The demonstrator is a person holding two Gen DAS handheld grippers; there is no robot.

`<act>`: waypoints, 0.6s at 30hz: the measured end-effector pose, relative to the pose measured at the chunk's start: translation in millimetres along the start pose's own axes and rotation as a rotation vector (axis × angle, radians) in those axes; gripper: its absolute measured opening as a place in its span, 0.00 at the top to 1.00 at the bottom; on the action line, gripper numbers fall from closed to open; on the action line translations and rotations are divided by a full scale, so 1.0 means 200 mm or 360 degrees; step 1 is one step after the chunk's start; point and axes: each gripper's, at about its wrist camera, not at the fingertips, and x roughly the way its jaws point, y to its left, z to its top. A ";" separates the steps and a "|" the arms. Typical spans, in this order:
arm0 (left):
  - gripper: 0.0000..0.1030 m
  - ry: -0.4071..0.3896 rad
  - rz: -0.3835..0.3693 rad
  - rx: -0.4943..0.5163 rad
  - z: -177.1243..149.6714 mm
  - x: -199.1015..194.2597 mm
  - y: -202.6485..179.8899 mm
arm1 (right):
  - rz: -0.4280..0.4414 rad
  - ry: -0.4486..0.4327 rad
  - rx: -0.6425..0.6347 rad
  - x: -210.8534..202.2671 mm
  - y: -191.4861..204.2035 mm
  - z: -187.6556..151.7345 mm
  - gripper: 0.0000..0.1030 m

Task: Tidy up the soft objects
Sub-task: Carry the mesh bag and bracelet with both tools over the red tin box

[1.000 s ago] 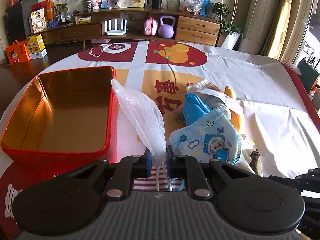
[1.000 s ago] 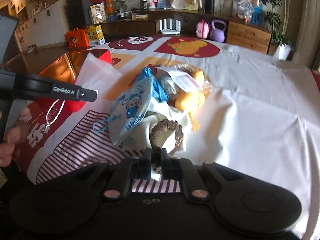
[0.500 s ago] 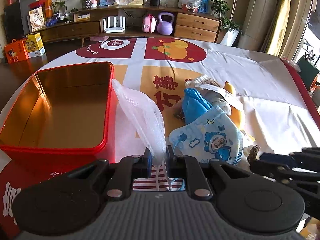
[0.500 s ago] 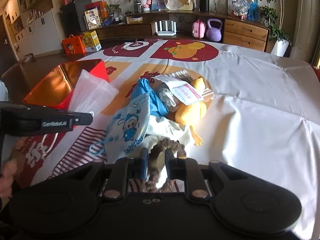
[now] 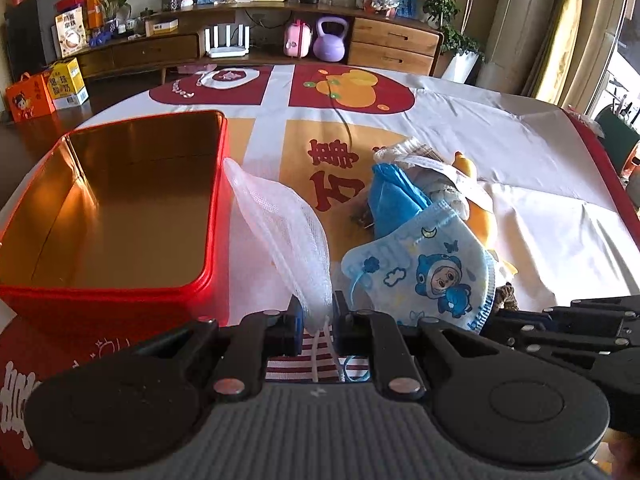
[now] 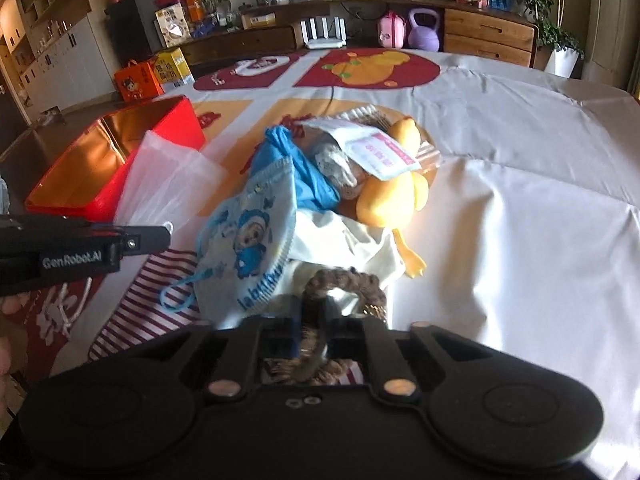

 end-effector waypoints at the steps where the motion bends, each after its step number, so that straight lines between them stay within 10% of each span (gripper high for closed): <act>1: 0.87 -0.0008 0.0000 0.0010 0.00 -0.01 0.00 | -0.0003 -0.0018 -0.0004 -0.02 0.00 0.00 0.93; 18: 0.87 -0.0113 -0.0109 0.0066 0.10 -0.33 0.04 | 0.0050 -0.0243 -0.0048 -0.47 0.01 0.15 0.93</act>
